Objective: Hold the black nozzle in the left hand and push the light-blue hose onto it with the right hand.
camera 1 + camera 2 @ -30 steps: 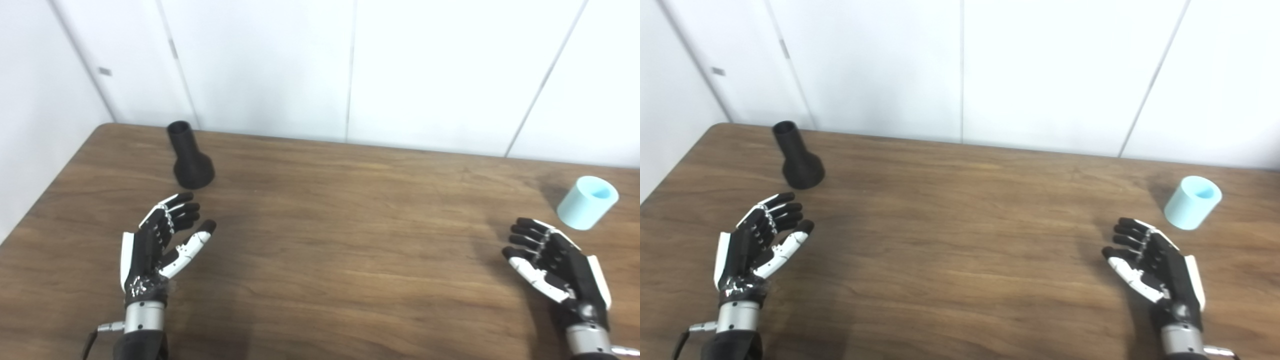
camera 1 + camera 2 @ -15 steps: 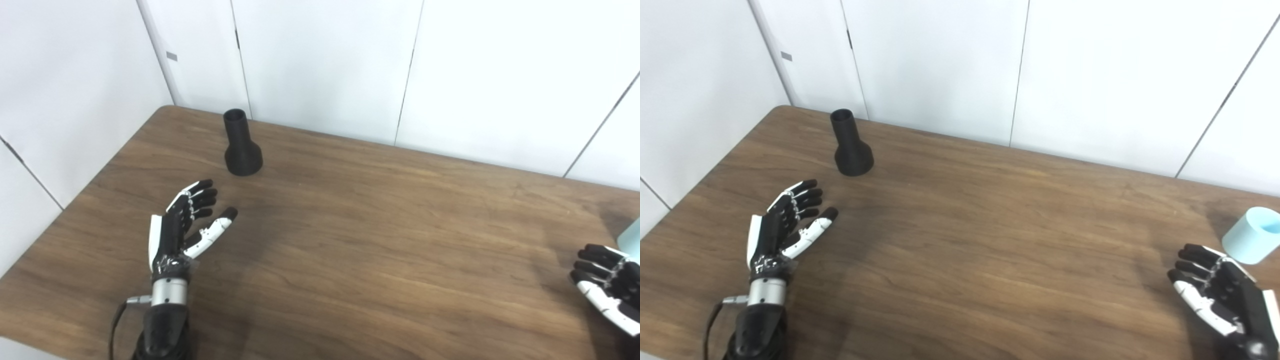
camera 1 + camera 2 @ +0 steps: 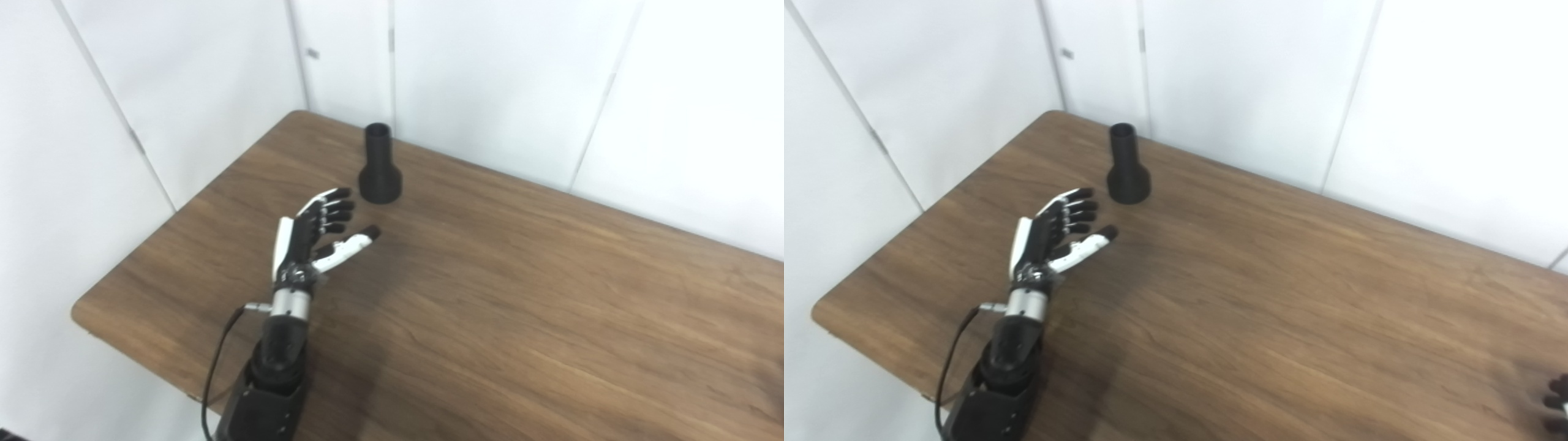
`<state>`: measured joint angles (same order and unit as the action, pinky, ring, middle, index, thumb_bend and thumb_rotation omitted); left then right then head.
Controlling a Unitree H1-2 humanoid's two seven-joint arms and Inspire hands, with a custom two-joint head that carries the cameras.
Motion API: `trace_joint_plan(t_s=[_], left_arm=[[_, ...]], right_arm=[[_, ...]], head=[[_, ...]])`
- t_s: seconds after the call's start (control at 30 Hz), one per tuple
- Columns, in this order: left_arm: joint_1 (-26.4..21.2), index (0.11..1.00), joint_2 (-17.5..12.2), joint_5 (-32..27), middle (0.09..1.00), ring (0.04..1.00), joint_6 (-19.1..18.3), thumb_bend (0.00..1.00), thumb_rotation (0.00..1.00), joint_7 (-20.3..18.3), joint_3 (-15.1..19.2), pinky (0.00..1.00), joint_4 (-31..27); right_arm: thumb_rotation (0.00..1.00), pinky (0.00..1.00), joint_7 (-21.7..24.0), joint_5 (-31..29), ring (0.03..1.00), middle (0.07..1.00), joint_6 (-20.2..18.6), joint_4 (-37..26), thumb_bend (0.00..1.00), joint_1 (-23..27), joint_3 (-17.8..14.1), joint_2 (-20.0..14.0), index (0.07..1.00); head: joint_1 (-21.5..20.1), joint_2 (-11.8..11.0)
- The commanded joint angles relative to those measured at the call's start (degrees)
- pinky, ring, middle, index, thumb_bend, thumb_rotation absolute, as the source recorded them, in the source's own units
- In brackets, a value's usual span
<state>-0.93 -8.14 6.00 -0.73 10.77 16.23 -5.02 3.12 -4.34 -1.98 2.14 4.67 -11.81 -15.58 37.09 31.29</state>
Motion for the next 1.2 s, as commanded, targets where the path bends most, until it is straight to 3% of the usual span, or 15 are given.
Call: trace_joint_plan(t_s=[0.0, 0.37, 0.87, 1.07, 1.17], left_arm=[[-2.0, 0.768, -1.2, 0.5, 0.729, 0.702, -0.2, 0.95, 0.34, 0.2, 0.0, 0.66, -2.6], [-4.4, 0.793, -5.2, 5.3, 0.751, 0.745, -5.3, 1.0, 0.37, 1.2, -0.4, 0.69, 0.2], [-7.5, 0.86, -8.3, 8.1, 0.819, 0.812, -7.3, 1.0, 0.4, 1.5, -0.5, 0.76, 3.3], [-9.1, 0.906, -10.8, 9.8, 0.874, 0.846, -10.8, 1.0, 0.43, -0.1, -2.6, 0.76, 5.4], [-9.5, 0.914, -11.8, 11.5, 0.886, 0.853, -14.5, 1.0, 0.45, -0.9, -4.0, 0.75, 4.5]], right_arm=[[0.46, 0.41, -0.4, 0.7, 0.54, 0.579, -0.4, -1.2, 0.44, 1.0, -0.7, -2.2, 0.536], [0.48, 0.41, 0.4, -0.1, 0.539, 0.578, 0.6, -0.1, 0.53, 0.9, -0.8, -2.4, 0.527], [0.54, 0.39, -0.3, 0.5, 0.527, 0.564, -0.6, -0.9, 0.64, 0.9, -0.8, -2.0, 0.513], [0.55, 0.38, 0.0, 0.6, 0.516, 0.557, 0.7, 0.0, 0.68, 0.9, -0.6, -2.0, 0.509], [0.57, 0.37, 0.2, 0.9, 0.513, 0.554, 1.0, 0.1, 0.7, 0.8, -0.4, -2.3, 0.507]], head=[[-0.2, 0.0], [0.1, 0.1], [0.0, -0.4], [-0.5, -0.8], [-0.6, -0.8]])
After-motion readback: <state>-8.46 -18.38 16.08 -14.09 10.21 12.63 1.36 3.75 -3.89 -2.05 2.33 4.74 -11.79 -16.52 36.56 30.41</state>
